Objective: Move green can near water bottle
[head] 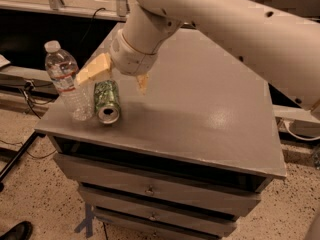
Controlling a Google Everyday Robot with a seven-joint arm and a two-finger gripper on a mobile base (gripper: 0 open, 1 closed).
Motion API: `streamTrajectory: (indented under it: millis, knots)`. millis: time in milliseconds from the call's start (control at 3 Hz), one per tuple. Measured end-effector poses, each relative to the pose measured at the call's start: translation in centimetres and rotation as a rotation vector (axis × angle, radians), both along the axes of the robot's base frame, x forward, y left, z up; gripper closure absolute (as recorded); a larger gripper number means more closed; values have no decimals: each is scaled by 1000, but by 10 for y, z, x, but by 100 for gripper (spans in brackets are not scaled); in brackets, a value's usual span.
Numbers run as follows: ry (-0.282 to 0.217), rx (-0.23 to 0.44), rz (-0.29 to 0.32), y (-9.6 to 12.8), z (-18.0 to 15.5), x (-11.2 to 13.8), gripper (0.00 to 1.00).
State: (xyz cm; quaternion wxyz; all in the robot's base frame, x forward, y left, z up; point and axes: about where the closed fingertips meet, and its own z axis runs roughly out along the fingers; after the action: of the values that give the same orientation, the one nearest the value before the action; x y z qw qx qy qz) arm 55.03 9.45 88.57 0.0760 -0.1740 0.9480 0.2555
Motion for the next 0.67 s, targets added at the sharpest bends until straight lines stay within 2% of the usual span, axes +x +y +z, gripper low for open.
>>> streamTrajectory:
  millis: [667]
  knots:
    - [13, 23, -73, -22, -6, 21, 0]
